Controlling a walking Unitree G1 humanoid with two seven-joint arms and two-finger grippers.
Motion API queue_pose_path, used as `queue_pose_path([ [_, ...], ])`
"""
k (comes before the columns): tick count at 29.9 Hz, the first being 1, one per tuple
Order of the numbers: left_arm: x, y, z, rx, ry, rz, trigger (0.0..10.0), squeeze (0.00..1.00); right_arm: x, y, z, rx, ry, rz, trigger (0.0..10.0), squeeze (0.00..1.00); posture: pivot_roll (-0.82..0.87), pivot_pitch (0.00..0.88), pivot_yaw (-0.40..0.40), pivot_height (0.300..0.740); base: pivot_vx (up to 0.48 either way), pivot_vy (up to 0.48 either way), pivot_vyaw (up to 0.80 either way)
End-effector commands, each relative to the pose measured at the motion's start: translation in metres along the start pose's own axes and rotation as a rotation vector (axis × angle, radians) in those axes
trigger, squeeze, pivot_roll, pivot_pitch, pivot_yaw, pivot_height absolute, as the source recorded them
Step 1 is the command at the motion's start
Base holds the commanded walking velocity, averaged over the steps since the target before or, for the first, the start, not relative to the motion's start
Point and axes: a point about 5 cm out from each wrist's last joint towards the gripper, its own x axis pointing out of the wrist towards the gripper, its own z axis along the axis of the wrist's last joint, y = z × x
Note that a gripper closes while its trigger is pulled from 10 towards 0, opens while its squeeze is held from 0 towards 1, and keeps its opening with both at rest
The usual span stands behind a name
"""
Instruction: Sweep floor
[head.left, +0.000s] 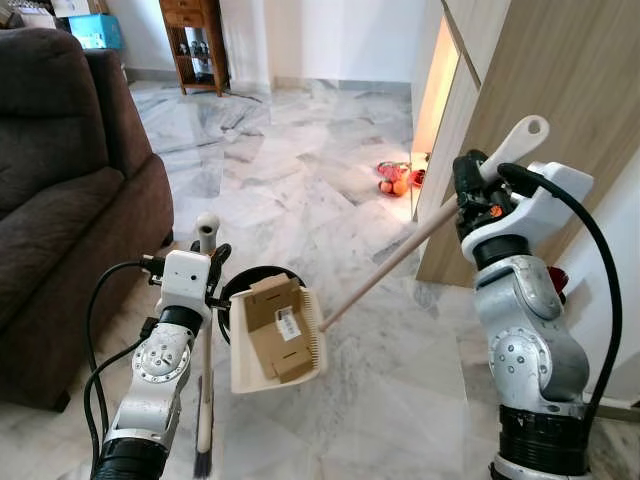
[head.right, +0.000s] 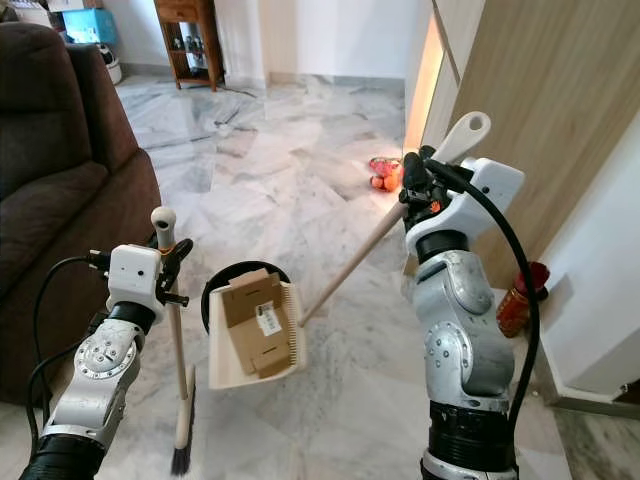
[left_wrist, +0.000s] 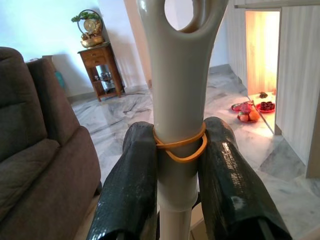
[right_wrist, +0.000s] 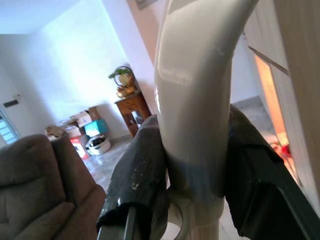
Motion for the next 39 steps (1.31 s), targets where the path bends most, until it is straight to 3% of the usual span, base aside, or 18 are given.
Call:
queue_pose_path([
  [1,0.004,0.003,0.009,0.02,-0.047,0.009,10.0,0.0,0.004,0.011,0.018,0.024,-0.079,0.039,10.0,0.0,0.09,0.0,0.015,0.74,0.36,0.0,0.0],
  [16,0.004,0.004,0.009,0.02,-0.048,0.024,10.0,0.0,0.006,0.021,0.025,0.019,-0.109,0.078,10.0,0.0,0.09,0.0,0.012,0.74,0.374,0.0,0.0],
  [34,0.005,0.006,0.011,0.028,-0.057,0.035,10.0,0.0,0.005,0.032,0.026,0.025,-0.115,0.132,10.0,0.0,0.1,0.0,0.012,0.74,0.375,0.0,0.34],
  [39,0.006,0.007,0.012,0.032,-0.066,0.044,10.0,0.0,0.005,0.033,0.024,0.037,-0.111,0.138,10.0,0.0,0.1,0.0,0.007,0.74,0.0,0.0,0.3],
])
